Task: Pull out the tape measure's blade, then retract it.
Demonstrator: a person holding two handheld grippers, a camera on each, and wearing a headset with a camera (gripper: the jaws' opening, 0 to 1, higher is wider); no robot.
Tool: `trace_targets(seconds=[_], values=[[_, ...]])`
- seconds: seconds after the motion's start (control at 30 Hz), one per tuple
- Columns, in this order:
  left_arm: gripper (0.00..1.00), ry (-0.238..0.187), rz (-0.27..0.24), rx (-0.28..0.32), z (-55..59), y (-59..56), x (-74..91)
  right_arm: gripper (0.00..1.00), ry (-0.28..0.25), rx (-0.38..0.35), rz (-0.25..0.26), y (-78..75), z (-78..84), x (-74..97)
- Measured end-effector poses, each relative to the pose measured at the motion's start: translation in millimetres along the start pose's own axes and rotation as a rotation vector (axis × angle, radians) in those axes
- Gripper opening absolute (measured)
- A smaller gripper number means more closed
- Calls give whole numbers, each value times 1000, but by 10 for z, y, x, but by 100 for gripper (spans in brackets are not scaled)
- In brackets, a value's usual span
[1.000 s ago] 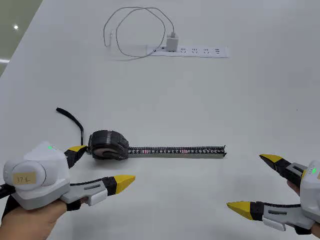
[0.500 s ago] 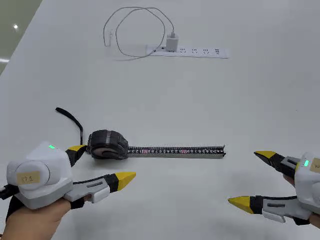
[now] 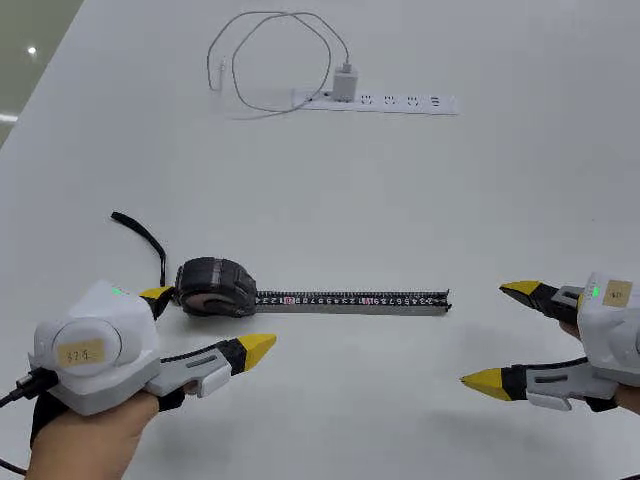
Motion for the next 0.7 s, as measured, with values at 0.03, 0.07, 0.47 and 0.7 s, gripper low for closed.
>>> trace_targets(seconds=[0.03,0.07,0.47,0.7], values=[[85,-1,-2,5,1,-2,-5,69,3,4,-5,-8,-2,-2],[85,-4,-4,16,3,-7,-16,68,5,12,-8,-26,-7,-9],[84,2,-51,30,0,-11,-86,66,58,71,-62,-174,-81,-115],[83,5,-67,38,2,-6,-116,64,86,102,-97,-262,-103,-181]])
Point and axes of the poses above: the centre of the closed fingertips' face, and the gripper's own axes: x roughly backward along the fingers, y roughly to its left, z roughly out of its underside, the point moved 10 cm from there along x, roughly backward along the fingers, and after that the axes turned 1 degree about -x, right-handed, at the moved point
